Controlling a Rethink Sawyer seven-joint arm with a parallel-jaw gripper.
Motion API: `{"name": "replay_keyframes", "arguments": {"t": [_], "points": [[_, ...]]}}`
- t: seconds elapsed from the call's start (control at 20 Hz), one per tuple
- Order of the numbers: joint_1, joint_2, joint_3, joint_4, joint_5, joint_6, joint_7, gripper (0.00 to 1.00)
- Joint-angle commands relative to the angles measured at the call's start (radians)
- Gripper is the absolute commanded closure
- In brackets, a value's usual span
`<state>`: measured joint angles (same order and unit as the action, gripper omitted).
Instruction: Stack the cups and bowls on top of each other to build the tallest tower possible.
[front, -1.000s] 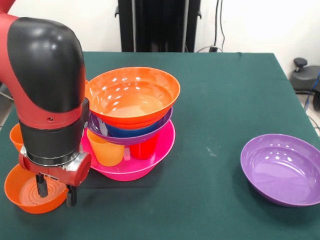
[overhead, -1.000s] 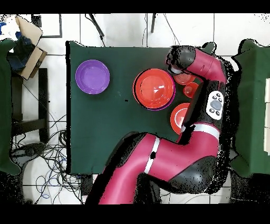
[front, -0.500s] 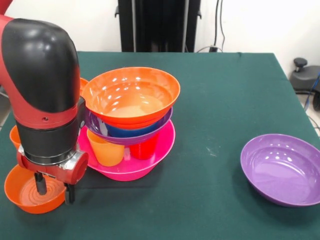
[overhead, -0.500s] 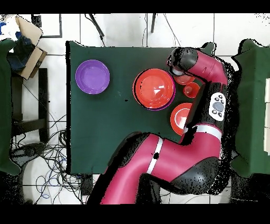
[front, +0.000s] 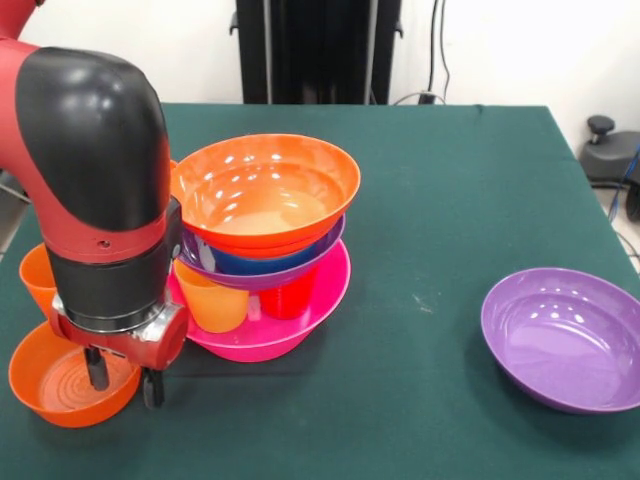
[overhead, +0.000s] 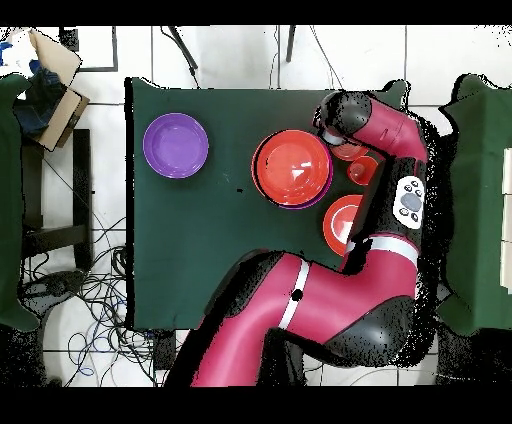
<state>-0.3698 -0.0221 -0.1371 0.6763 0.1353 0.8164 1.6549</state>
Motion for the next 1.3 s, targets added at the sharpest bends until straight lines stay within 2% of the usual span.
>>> {"name": "replay_keyframes", "arguments": {"t": [0.05,1.05,1.1,1.2,1.3], "points": [[-0.009,0.01,0.135,0.117,-0.078,-0.048,-0.174,0.0],[-0.016,0.041,0.14,0.071,-0.099,-0.056,-0.171,0.0],[-0.021,0.041,0.149,0.071,-0.099,-0.068,-0.179,1.0],[-0.033,0.038,0.17,0.082,-0.09,-0.086,-0.188,1.0],[-0.021,0.053,0.144,0.047,-0.092,-0.048,-0.158,1.0]]}}
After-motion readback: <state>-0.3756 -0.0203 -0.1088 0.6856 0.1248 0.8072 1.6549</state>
